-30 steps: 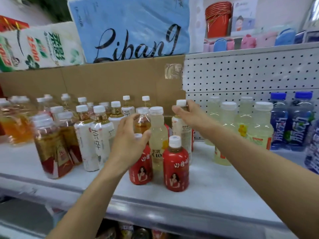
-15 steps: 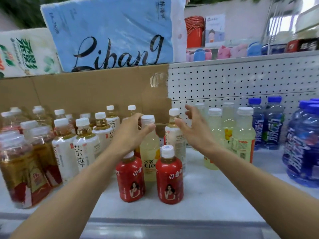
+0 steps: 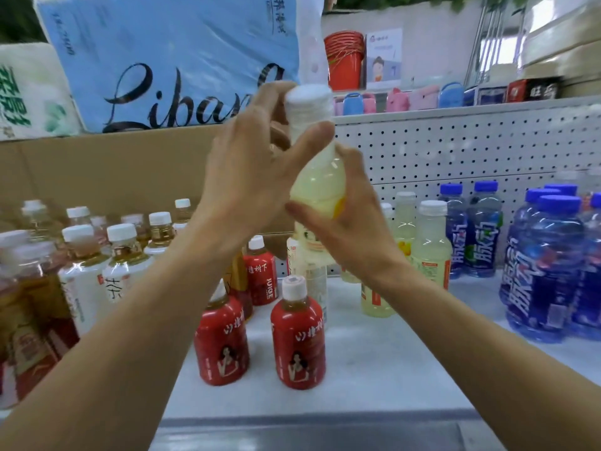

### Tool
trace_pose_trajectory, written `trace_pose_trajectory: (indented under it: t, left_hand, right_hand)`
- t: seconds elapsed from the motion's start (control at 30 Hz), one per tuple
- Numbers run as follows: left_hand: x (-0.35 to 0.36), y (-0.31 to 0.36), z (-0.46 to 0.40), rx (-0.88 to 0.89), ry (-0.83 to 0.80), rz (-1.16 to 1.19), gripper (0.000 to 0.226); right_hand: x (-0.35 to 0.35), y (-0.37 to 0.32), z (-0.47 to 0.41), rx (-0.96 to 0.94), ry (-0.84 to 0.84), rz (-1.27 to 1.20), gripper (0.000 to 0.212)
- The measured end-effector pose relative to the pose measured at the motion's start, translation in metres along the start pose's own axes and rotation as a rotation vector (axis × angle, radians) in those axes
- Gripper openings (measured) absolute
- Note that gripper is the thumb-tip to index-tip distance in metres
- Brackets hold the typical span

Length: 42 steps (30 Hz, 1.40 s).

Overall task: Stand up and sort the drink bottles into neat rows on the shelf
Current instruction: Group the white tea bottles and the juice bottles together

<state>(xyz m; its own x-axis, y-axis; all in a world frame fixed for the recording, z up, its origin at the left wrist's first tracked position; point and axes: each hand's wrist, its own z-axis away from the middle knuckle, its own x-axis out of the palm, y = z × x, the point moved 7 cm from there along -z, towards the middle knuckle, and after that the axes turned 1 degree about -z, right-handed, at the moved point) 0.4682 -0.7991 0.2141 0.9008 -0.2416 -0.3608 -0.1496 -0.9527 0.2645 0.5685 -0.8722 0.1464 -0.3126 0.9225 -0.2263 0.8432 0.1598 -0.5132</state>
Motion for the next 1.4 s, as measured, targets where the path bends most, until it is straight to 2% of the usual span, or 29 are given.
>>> trace_pose_trajectory:
  t: [0.13,0.27,0.37,0.5,0.6,0.67,0.7,0.8,0.87,0.93,1.0,1.07,1.13,1.17,1.23,1.3,1.4]
  left_hand:
    - [0.027,-0.016,0.005,-0.072,-0.187,0.075,0.067]
    - [0.054,-0.068,0.028,-0.295,-0.319,0.100,0.067]
    - [0.066,-0.097,0.043,-0.412,-0.358,0.092,0.067]
    - [0.073,-0.111,0.056,-0.456,-0.376,0.120,0.062]
    - [0.074,-0.109,0.064,-0.415,-0.418,0.059,0.060]
    - [0.069,-0.109,0.072,-0.380,-0.427,-0.007,0.059]
    - [0.065,-0.110,0.077,-0.371,-0.427,-0.044,0.058]
    - [0.045,-0.114,0.097,-0.336,-0.361,-0.126,0.055]
    - [0.030,-0.115,0.113,-0.324,-0.276,-0.164,0.056]
    - [0.017,-0.121,0.132,-0.377,-0.204,-0.181,0.061]
    - [0.008,-0.134,0.155,-0.492,-0.172,-0.125,0.073]
    - [0.007,-0.151,0.179,-0.649,-0.190,-0.007,0.088]
    - [0.012,-0.163,0.197,-0.767,-0.232,0.084,0.103]
    - [0.017,-0.165,0.203,-0.799,-0.253,0.119,0.109]
    - [0.025,-0.162,0.209,-0.803,-0.266,0.177,0.117]
    - [0.032,-0.156,0.208,-0.770,-0.248,0.194,0.129]
    - [0.042,-0.140,0.204,-0.691,-0.222,0.141,0.148]
  right_hand:
    - [-0.045,0.041,0.019,0.158,0.095,-0.009,0.067]
    - [-0.067,0.110,0.060,0.384,0.125,0.005,0.072]
    - [-0.062,0.141,0.083,0.476,0.097,0.008,0.077]
    - [-0.054,0.161,0.088,0.508,0.128,0.031,0.081]
    - [-0.052,0.173,0.084,0.536,0.160,0.083,0.085]
    - [-0.052,0.169,0.084,0.515,0.204,0.181,0.089]
    - [-0.053,0.157,0.084,0.447,0.253,0.237,0.091]
    - [-0.046,0.099,0.078,0.068,0.383,0.294,0.084]
    - [-0.026,0.073,0.070,-0.025,0.254,0.172,0.070]
    - [0.003,0.062,0.069,0.081,0.025,0.040,0.061]
    - [0.028,0.058,0.078,0.149,-0.119,0.074,0.067]
    - [0.031,0.061,0.080,0.157,-0.036,0.117,0.073]
    - [0.031,0.081,0.071,0.318,0.043,0.042,0.081]
    - [0.035,0.093,0.064,0.432,0.024,-0.017,0.086]
    - [0.051,0.112,0.050,0.581,-0.106,-0.100,0.090]
    - [0.068,0.123,0.043,0.624,-0.243,-0.151,0.081]
    - [0.075,0.133,0.038,0.609,-0.266,-0.149,0.070]
